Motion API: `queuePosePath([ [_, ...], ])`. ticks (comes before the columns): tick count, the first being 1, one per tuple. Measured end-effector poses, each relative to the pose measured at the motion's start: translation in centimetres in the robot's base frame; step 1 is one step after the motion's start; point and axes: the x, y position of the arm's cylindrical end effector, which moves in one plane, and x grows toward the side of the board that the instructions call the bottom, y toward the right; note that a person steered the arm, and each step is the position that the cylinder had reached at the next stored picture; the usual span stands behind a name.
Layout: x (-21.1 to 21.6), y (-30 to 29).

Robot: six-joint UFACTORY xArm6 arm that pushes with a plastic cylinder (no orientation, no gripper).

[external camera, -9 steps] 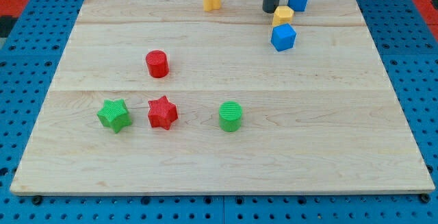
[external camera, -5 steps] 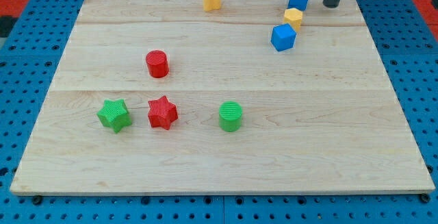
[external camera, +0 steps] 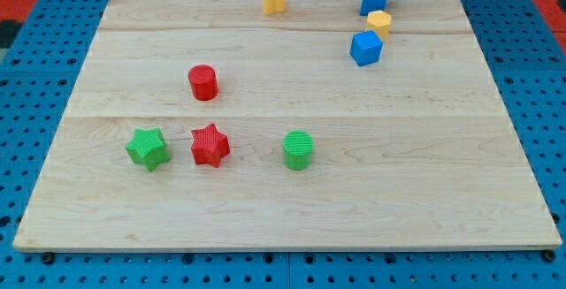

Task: Push the blue triangle and yellow hexagon to the left

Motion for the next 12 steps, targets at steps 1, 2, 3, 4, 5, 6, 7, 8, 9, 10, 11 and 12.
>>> queuePosePath([
  [1, 3.0, 3.1],
  [2, 7.0, 2.8],
  [3, 9.2, 0.1],
  [4, 9.1, -4.1],
  [5, 9.0, -3.4],
  [6, 9.0, -1.2],
  [7, 7.7, 3.2],
  [8, 4.2, 2.9],
  [9, 0.7, 2.6],
  [10, -0.6, 3.0],
  [11, -0.7, 2.5],
  [12, -0.7, 2.2],
])
